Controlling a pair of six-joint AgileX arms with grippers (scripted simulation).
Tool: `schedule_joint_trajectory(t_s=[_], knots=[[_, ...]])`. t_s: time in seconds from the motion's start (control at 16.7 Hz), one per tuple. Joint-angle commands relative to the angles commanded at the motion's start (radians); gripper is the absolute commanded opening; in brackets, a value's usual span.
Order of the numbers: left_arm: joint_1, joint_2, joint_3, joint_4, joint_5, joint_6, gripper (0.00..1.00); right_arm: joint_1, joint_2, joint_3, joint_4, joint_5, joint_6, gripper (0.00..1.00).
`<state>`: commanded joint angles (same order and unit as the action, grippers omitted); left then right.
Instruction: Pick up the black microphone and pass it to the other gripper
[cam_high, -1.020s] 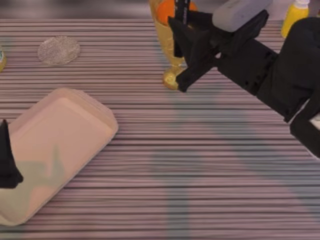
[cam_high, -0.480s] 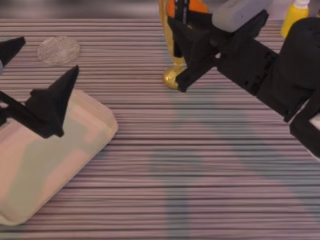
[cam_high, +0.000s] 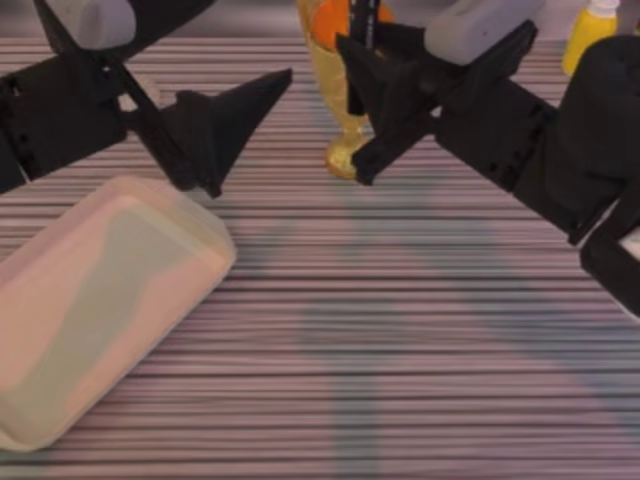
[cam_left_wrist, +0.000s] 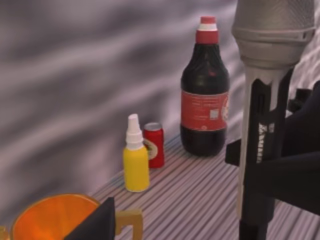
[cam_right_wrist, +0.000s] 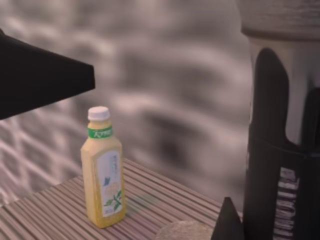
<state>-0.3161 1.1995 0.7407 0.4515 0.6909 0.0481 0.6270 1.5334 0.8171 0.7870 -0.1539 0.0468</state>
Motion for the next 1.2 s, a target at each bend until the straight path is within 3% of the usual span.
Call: schedule_joint_trajectory(t_s=[0.12,0.48,0.96,1.2], knots=[[-0.009,0.03,0.023,0.015,0.02,0.003,1.0,0.0,0.0,0.0,0.0,0.0,0.0,0.0],[-0.016,0.043,0.035,0.017,0.009,0.002,1.0,0.0,0.0,0.0,0.0,0.0,0.0,0.0],[-0.186,0.332,0.271,0.07,-0.152,0.004,1.0,0.0,0.0,0.0,0.0,0.0,0.0,0.0],[-0.207,0.363,0.298,0.076,-0.173,0.004,1.0,0.0,0.0,0.0,0.0,0.0,0.0,0.0]])
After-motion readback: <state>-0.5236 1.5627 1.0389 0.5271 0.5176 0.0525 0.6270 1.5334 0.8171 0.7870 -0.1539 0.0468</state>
